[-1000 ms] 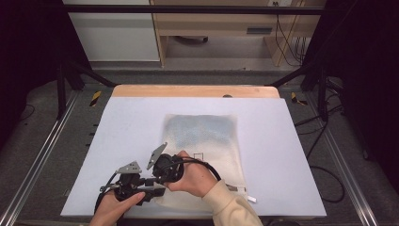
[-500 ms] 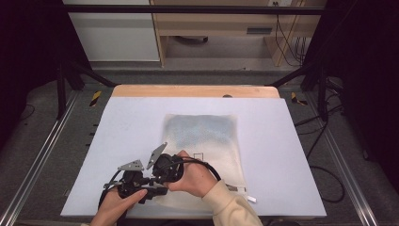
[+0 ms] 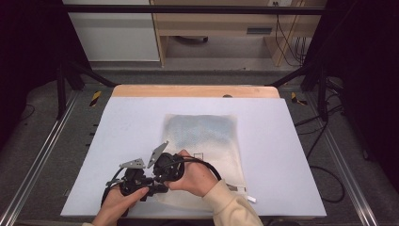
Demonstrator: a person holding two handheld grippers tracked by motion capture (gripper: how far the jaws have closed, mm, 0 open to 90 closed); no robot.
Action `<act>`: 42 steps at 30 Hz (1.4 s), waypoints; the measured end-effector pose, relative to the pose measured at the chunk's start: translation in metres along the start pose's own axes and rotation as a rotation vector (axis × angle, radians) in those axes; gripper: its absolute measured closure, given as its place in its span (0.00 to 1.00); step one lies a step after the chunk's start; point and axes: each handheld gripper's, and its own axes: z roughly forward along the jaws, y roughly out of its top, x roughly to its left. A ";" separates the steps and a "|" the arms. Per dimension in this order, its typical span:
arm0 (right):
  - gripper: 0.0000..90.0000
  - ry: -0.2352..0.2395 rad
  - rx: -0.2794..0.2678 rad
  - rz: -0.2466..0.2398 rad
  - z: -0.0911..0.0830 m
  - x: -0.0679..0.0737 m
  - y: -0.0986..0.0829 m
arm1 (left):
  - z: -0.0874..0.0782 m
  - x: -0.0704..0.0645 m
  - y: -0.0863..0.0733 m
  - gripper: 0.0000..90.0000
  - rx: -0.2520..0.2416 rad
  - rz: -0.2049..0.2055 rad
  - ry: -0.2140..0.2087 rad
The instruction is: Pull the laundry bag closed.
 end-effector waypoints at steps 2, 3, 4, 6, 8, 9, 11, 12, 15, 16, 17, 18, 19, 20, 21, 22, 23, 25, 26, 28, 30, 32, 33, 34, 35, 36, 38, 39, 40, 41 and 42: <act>0.91 -0.003 0.000 -0.003 0.000 0.000 0.000 | 0.000 0.000 0.000 0.70 -0.004 -0.001 0.000; 0.91 -0.004 -0.001 -0.002 0.000 0.000 0.000 | 0.000 0.001 0.000 0.72 -0.003 -0.001 -0.001; 0.91 -0.004 -0.002 0.006 0.000 0.000 0.000 | 0.000 0.002 0.000 0.74 0.000 0.000 0.001; 0.91 -0.005 -0.004 0.006 0.000 0.000 0.000 | 0.001 0.003 0.000 0.78 -0.001 -0.004 0.005; 0.91 -0.007 -0.005 0.007 0.001 0.001 0.001 | 0.002 0.003 0.000 0.79 -0.003 -0.010 0.002; 0.91 -0.008 -0.005 0.007 0.001 0.001 0.001 | 0.002 0.003 0.000 0.78 -0.004 -0.013 0.000; 0.91 -0.009 -0.004 0.008 0.001 0.001 0.001 | 0.003 0.003 0.000 0.77 -0.004 -0.007 0.001; 0.91 -0.009 -0.004 0.009 0.000 0.001 0.000 | 0.004 0.002 0.000 0.77 -0.002 -0.006 0.001; 0.91 -0.005 -0.002 0.004 0.000 0.001 0.000 | 0.005 0.002 0.000 0.78 0.002 -0.003 0.003; 0.91 -0.006 -0.002 0.005 0.000 0.001 0.000 | 0.005 0.002 0.000 0.78 0.001 -0.003 0.004; 0.91 -0.005 -0.002 0.004 0.000 0.001 0.000 | 0.005 0.002 0.000 0.80 0.004 -0.003 0.003; 0.91 -0.004 -0.001 0.004 0.000 0.001 0.000 | 0.005 0.003 0.000 0.81 0.004 -0.002 0.005; 0.91 -0.004 -0.002 0.003 0.000 0.001 0.000 | 0.005 0.003 0.000 0.83 0.004 -0.001 0.005; 0.91 -0.005 -0.002 0.003 0.000 0.000 0.000 | 0.005 0.003 0.000 0.85 0.002 0.001 0.007; 0.91 -0.007 -0.004 0.007 0.000 0.001 0.000 | 0.005 0.003 0.000 0.87 0.000 0.003 0.011; 0.91 -0.005 -0.004 0.006 -0.001 0.001 0.000 | 0.005 0.003 0.000 0.89 0.001 0.005 0.012; 0.91 -0.004 -0.002 0.001 -0.001 0.000 -0.001 | 0.005 0.003 0.000 0.91 0.004 0.011 0.015; 0.91 -0.005 -0.002 -0.003 -0.001 0.000 -0.002 | 0.004 0.003 0.000 0.92 0.001 0.007 0.016; 0.91 -0.005 0.003 -0.012 -0.001 -0.001 -0.003 | 0.004 0.003 0.000 0.92 -0.001 0.005 0.019; 0.91 -0.005 0.004 -0.014 -0.001 -0.001 -0.004 | 0.004 0.003 0.000 0.92 -0.003 0.003 0.020; 0.91 -0.006 0.013 -0.019 0.000 -0.001 -0.005 | 0.003 0.003 0.000 0.93 -0.002 0.002 0.021; 0.91 -0.007 0.024 -0.021 0.000 -0.001 -0.007 | 0.003 0.003 0.000 0.93 -0.006 -0.001 0.020; 0.91 -0.008 0.022 -0.021 0.000 -0.001 -0.007 | 0.003 0.003 0.000 0.93 -0.005 0.001 0.021; 0.91 -0.013 0.029 -0.029 0.000 -0.001 -0.008 | 0.003 0.003 0.000 0.93 -0.003 0.003 0.023; 0.91 -0.012 0.031 -0.025 0.000 -0.001 -0.008 | 0.003 0.003 0.000 0.93 -0.002 0.005 0.024; 0.91 -0.013 0.038 -0.030 0.001 0.000 -0.008 | 0.003 0.002 0.000 0.93 -0.003 0.006 0.024; 0.91 -0.017 0.048 -0.032 0.001 0.000 -0.009 | 0.002 0.002 0.000 0.93 0.000 0.009 0.027; 0.91 -0.020 0.053 -0.035 0.002 0.001 -0.009 | 0.002 0.002 0.000 0.93 0.002 0.012 0.030; 0.91 -0.021 0.056 -0.033 0.002 0.001 -0.010 | 0.002 0.002 0.000 0.93 0.004 0.017 0.034; 0.91 -0.018 0.062 -0.033 0.002 0.001 -0.010 | 0.003 0.001 0.000 0.93 0.005 0.017 0.035; 0.91 -0.014 0.061 -0.036 0.002 0.000 -0.011 | 0.003 0.001 0.000 0.93 0.009 0.019 0.035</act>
